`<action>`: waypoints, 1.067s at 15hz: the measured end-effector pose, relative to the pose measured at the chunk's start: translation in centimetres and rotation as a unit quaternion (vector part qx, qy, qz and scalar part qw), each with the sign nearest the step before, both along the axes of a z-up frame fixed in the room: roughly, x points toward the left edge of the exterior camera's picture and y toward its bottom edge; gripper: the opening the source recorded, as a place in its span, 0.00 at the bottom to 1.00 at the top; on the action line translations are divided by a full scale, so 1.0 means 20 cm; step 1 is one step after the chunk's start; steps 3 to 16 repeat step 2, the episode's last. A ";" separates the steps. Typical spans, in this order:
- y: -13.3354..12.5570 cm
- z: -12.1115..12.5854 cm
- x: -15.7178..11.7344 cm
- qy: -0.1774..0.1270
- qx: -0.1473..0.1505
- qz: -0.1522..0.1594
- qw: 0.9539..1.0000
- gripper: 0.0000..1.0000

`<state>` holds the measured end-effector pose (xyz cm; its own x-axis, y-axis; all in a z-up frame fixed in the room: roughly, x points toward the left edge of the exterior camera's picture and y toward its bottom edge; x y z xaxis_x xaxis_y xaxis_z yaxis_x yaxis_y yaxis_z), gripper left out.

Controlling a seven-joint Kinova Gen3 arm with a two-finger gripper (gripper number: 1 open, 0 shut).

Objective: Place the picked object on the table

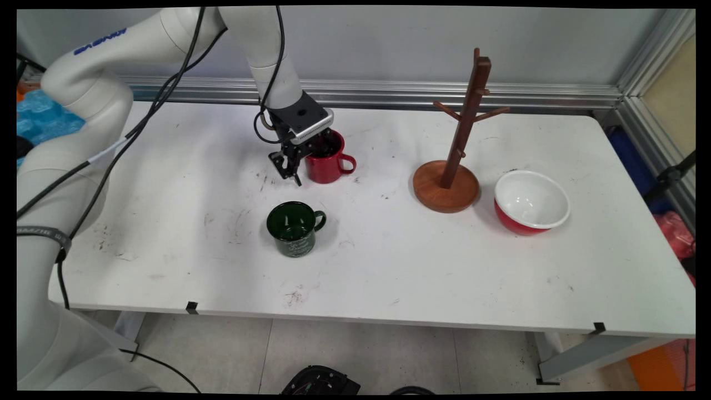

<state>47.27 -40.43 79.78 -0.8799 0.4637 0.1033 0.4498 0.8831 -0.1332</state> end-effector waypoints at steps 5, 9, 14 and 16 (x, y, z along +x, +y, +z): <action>0.01 0.03 -0.01 0.007 -0.005 0.003 1.000 1.00; 0.01 0.03 -0.01 0.007 -0.005 0.003 1.000 1.00; 0.01 0.03 -0.01 0.007 -0.005 0.003 1.000 1.00; 0.01 0.03 -0.01 0.007 -0.005 0.003 1.000 1.00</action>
